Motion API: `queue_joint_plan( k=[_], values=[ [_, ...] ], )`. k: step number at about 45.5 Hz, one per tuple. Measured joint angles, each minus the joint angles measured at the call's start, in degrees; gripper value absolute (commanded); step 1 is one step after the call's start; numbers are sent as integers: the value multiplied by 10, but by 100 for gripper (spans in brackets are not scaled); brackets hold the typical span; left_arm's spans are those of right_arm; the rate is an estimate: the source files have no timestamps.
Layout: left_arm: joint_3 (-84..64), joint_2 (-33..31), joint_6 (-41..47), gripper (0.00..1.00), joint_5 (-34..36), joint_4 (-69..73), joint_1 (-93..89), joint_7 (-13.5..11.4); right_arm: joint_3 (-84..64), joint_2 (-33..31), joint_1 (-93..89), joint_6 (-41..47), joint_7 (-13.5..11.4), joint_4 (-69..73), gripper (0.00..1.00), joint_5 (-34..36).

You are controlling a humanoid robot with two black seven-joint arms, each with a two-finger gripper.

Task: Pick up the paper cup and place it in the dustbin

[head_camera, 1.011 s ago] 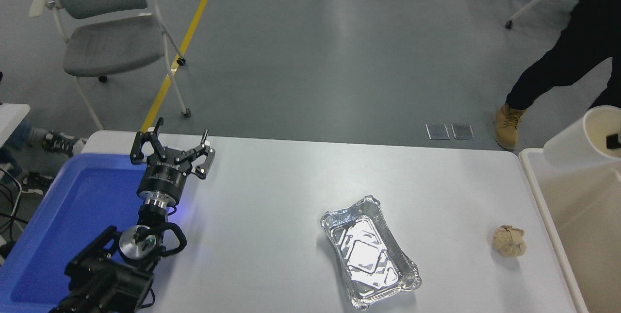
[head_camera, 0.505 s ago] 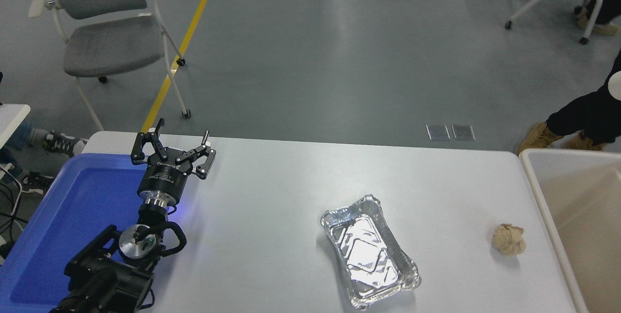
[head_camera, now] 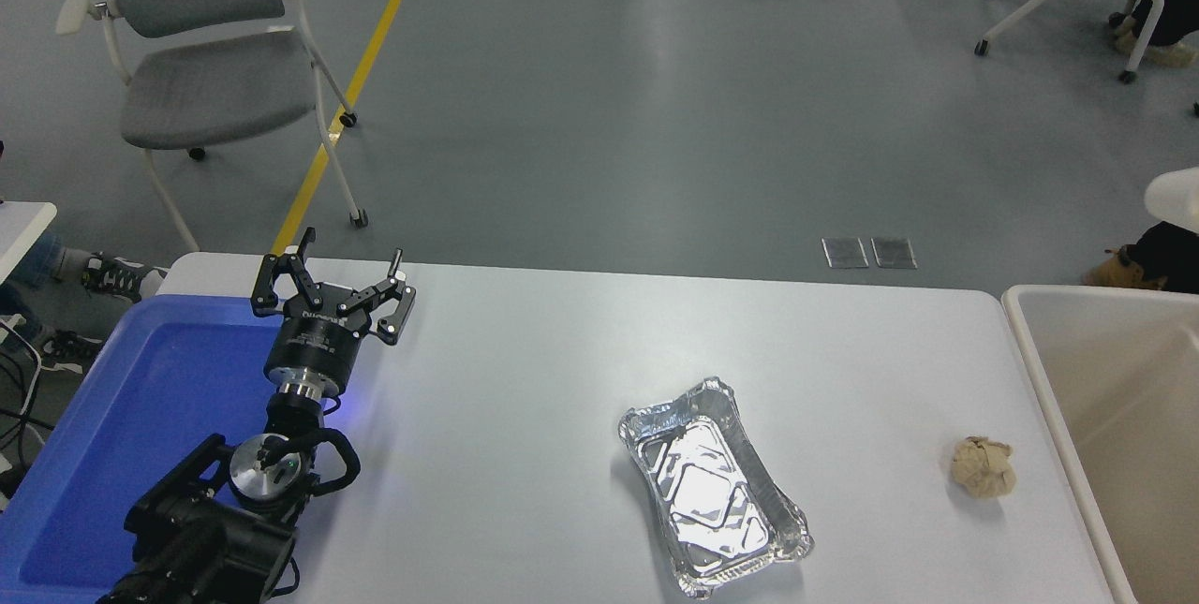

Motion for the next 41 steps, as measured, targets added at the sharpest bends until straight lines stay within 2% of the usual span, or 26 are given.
queue_joint_plan(
  k=[3, 11, 22, 35, 36, 37, 39, 40, 41],
  values=[
    [0, 0, 0, 99, 0, 0, 0, 0, 53, 54, -57, 7, 0, -98, 0, 2],
    [0, 0, 0, 99, 0, 0, 0, 0, 161, 137, -141, 17, -2, -250, 0, 7],
    [0, 0, 0, 99, 0, 0, 0, 0, 295, 194, -215, 21, -19, -329, 0, 32],
    [0, 0, 0, 99, 0, 0, 0, 0, 387, 233, -283, 22, -26, -358, 0, 56],
    [0, 0, 0, 99, 0, 0, 0, 0, 391, 235, -286, 22, -27, -360, 8, 57],
    [0, 0, 0, 99, 0, 0, 0, 0, 397, 237, -290, 22, -27, -361, 24, 58],
    [0, 0, 0, 99, -1, 0, 0, 0, 403, 239, -294, 22, -27, -362, 65, 59],
    [0, 0, 0, 99, -1, 0, 0, 0, 408, 240, -297, 22, -27, -363, 90, 60],
    [0, 0, 0, 99, -1, 0, 0, 0, 410, 241, -298, 22, -27, -364, 100, 61]
  ],
)
